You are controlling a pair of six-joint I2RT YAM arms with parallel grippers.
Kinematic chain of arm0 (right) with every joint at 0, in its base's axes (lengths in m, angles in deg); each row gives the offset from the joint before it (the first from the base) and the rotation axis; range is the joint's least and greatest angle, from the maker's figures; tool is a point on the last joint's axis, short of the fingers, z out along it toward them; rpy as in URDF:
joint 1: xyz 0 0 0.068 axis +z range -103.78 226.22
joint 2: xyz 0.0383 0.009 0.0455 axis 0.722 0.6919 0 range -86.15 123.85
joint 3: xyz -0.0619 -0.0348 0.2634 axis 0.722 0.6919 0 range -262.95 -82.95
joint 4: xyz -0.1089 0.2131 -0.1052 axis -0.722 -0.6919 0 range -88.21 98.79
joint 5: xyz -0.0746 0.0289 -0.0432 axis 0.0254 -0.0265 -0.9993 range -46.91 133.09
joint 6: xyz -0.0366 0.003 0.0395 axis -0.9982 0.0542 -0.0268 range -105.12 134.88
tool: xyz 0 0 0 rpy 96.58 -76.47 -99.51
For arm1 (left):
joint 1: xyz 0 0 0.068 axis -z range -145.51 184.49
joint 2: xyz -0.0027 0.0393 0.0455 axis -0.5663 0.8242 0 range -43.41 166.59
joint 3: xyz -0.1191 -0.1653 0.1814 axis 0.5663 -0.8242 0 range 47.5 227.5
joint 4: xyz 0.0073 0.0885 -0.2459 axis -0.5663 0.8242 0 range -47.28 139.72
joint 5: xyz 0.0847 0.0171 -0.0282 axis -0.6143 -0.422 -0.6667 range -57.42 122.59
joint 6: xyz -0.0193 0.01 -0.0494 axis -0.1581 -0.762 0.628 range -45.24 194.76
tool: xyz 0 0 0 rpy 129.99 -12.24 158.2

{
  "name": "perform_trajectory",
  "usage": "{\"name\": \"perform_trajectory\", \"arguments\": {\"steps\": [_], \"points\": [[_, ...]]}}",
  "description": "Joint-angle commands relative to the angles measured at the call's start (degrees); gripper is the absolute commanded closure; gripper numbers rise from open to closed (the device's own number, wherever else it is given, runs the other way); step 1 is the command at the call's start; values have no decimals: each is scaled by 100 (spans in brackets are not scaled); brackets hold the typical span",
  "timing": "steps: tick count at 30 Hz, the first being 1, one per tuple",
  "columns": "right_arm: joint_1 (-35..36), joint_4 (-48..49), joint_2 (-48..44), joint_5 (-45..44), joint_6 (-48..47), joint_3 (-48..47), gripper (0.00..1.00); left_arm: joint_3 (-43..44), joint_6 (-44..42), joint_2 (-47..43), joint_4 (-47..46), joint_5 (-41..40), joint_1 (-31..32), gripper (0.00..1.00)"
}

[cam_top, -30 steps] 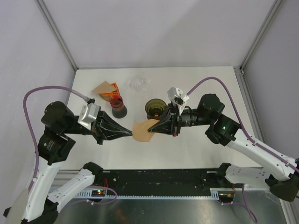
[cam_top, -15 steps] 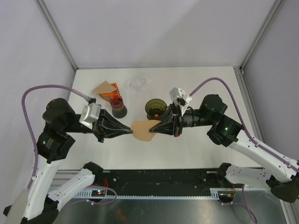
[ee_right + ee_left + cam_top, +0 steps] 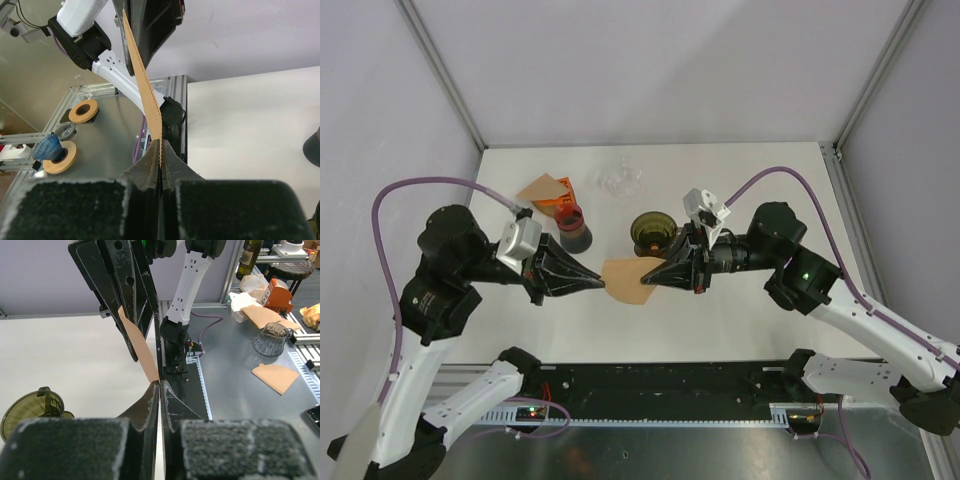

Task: Place the coffee filter in the dripper
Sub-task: Place the coffee filter in the coffee dripper.

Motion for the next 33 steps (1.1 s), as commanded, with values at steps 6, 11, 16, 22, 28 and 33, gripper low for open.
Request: {"name": "perform_trajectory", "arguments": {"steps": [6,11,16,22,28,33], "points": [[-20,-170,-204,-61,-120,-193,100,466,-251,56,215,-19,31,94],[-29,-191,-262,-72,-131,-196,100,496,-307,108,359,-63,31,94],[-38,-200,-317,-62,-150,-193,100,520,-344,174,467,-105,31,91],[-43,-201,-315,-55,-154,-193,100,523,-356,187,483,-61,31,97],[-67,-256,-319,-46,-185,-193,100,570,-365,167,488,-60,31,99],[-94,-312,-347,-56,-198,-193,100,712,-497,184,561,-172,26,96]]}}
